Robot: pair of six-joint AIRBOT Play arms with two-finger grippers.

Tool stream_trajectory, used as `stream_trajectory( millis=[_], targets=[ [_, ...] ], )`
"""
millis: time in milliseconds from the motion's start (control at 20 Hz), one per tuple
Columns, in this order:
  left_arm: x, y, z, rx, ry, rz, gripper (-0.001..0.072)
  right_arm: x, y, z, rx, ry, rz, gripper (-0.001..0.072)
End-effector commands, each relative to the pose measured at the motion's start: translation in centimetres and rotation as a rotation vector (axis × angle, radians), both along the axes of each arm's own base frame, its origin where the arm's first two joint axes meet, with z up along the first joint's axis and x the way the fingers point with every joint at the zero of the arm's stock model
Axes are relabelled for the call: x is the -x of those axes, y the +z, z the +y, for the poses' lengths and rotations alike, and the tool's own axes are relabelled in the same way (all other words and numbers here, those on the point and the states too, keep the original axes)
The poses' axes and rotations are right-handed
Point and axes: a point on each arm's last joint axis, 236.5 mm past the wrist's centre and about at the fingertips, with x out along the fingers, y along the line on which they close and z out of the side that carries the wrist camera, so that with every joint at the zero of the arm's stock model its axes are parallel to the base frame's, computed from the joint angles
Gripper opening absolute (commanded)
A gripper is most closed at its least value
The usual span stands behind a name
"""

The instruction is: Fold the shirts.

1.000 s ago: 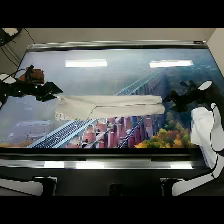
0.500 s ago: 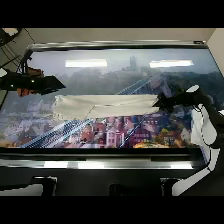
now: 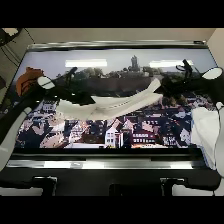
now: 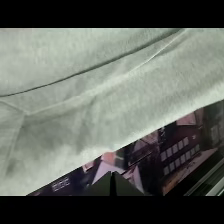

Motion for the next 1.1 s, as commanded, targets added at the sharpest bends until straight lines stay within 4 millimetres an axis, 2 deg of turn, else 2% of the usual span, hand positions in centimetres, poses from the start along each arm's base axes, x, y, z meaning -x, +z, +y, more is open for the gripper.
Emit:
stream_trajectory(
  millis=[0,150,300,400,450,500,550,650,700,750,800,900,1000,1050],
  targets=[
    [0.1,-2.1,-7.1,0.166,0.055,0.095,0.0039,4.4,6.3,2.0,0.109,0.095,-0.112,0.0052],
    [2.5,-5.1,-12.1,0.248,0.035,0.242,0.0039,7.1,10.7,5.1,0.122,0.162,-0.227,0.0053],
    [7.1,-8.3,-17.2,0.262,-0.037,0.364,0.0039,9.5,13.7,7.5,0.116,0.203,-0.3,0.0053],
    [10.0,-9.8,-19.4,0.25,-0.083,0.411,0.0039,10.1,15.3,7.9,0.11,0.192,-0.347,0.0053],
    [10.5,-10.0,-20.2,0.26,-0.096,0.409,0.0039,10.3,15.7,7.9,0.102,0.178,-0.346,0.0053],
    [10.0,-9.7,-20.4,0.278,-0.085,0.39,0.0038,10.5,15.5,7.9,0.1,0.18,-0.336,0.0053],
    [8.6,-9.2,-20.0,0.289,-0.048,0.364,0.0038,10.7,15.2,8.0,0.1,0.188,-0.318,0.0053],
    [4.4,-6.4,-17.4,0.313,0.026,0.261,0.0037,10.1,14.6,8.2,0.08,0.176,-0.291,0.0053],
    [2.1,-4.4,-15.3,0.311,0.063,0.184,0.0036,9.5,14.3,8.9,0.072,0.182,-0.294,0.0053],
    [-0.6,-1.8,-12.2,0.295,0.113,0.082,0.0036,8.8,13.8,10.1,0.068,0.199,-0.307,0.0053],
    [-2.9,1.0,-8.9,0.28,0.164,-0.013,0.0035,8.0,13.2,12.0,0.059,0.227,-0.327,0.0053],
    [-6.4,7.4,-0.4,0.243,0.297,-0.183,0.0036,6.8,11.6,17.1,0.041,0.3,-0.368,0.0053],
    [-7.5,13.0,8.0,0.186,0.424,-0.331,0.0036,5.6,9.4,23.3,-0.007,0.329,-0.396,0.0053],
    [-7.3,15.3,11.6,0.159,0.48,-0.389,0.0036,5.3,8.1,26.1,-0.038,0.334,-0.395,0.0053]
  ],
)
